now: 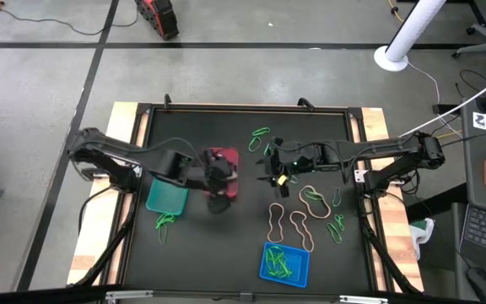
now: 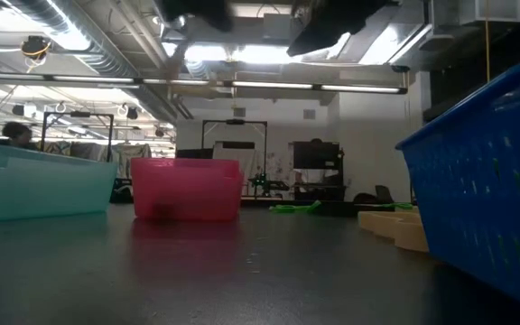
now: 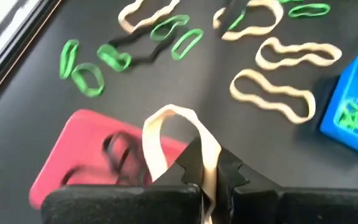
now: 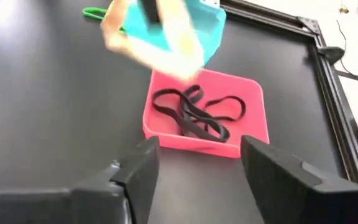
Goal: Sort rubber bands into baskets
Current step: Put the light yellow rubber band into the light blue bin
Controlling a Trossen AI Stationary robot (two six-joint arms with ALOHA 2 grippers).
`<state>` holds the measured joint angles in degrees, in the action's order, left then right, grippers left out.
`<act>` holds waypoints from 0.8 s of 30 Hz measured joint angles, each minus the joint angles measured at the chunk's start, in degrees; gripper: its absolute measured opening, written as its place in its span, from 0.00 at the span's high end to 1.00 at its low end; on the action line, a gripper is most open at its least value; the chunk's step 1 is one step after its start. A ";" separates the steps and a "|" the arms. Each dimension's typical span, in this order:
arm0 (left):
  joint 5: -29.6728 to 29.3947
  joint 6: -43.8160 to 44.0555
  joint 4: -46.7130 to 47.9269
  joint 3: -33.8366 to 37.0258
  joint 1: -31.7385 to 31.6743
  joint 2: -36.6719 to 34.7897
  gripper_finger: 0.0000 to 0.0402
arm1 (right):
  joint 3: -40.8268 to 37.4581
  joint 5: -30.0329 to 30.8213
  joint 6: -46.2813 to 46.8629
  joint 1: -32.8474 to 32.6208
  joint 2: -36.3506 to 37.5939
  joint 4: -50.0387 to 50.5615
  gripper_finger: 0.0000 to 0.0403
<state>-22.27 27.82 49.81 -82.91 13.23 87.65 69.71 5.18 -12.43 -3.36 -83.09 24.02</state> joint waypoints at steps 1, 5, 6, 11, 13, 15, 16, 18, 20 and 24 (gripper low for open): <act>0.07 1.31 2.69 0.00 0.00 -1.33 1.00 | 0.00 0.03 0.01 0.00 0.00 0.43 0.43; 0.08 7.80 14.62 0.00 0.00 -6.11 1.00 | 0.00 -0.16 0.16 0.00 0.01 4.03 0.42; 0.01 9.62 17.73 0.00 0.00 -7.02 1.00 | 0.00 -0.19 0.16 0.00 0.00 5.09 0.42; -0.73 17.24 30.13 0.00 0.00 -8.87 1.00 | 0.00 -0.21 0.16 0.00 0.00 10.64 0.42; -0.73 18.85 33.77 0.00 0.00 -8.76 1.00 | 0.00 -0.21 0.16 0.00 0.00 13.12 0.42; -0.73 20.29 35.71 0.00 0.00 -8.32 1.00 | 0.00 -0.21 0.16 0.00 0.00 15.22 0.42; -0.73 20.86 36.08 0.00 0.00 -8.03 1.00 | 0.00 -0.21 0.16 0.00 0.00 16.44 0.42; -0.73 21.57 36.88 0.02 0.09 -7.46 1.00 | 0.00 -0.21 0.16 0.00 0.00 18.13 0.42; -0.73 21.48 36.95 0.10 0.14 -7.21 1.00 | 0.00 -0.21 0.18 0.00 0.00 19.98 0.42; -0.70 21.71 36.73 4.77 0.41 -6.96 1.00 | 0.00 -0.23 0.46 0.00 0.00 22.55 0.42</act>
<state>-22.98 49.53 86.54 -78.15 13.64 80.68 69.71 4.95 -11.97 -3.36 -83.09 46.57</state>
